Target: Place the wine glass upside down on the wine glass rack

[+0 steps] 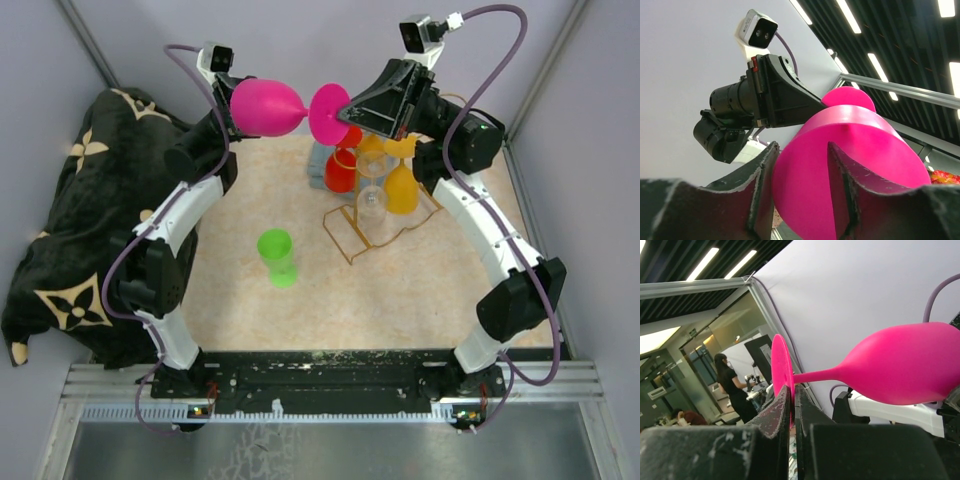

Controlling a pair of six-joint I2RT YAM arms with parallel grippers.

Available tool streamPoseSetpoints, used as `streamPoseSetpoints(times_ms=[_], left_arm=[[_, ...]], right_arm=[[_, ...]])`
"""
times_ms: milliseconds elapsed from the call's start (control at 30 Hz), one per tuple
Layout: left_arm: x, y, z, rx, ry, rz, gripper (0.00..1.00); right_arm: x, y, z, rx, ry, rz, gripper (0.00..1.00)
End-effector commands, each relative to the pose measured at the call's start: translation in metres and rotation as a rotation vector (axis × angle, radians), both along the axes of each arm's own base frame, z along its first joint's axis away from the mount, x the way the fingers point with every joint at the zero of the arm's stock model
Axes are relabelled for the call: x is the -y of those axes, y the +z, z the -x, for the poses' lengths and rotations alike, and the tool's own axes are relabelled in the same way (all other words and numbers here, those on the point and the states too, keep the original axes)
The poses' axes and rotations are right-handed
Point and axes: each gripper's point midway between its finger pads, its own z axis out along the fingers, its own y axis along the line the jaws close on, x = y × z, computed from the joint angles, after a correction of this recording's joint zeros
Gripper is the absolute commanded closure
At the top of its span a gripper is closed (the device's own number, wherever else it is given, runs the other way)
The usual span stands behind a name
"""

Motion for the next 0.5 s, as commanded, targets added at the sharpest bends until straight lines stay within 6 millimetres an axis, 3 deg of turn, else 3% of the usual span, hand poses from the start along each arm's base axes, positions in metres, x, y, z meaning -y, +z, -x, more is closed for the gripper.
streamPoseSetpoints(times_ms=[0,267,467], left_arm=[[-0.017,0.002,0.023,0.15,0.015,0.056,0.49],[-0.049,-0.02,-0.002,0.092,0.119,0.042,0.46],[-0.061,-0.032,-0.011,0.078,0.172,0.009,0.48]], right_arm=[[0.012,0.019,0.025,0.113,-0.04,-0.058,1.0],[0.021,0.023,0.021,0.121,-0.105,-0.062,1.0],[0.043,0.026,0.008,0.117,-0.229,-0.045,1.0]])
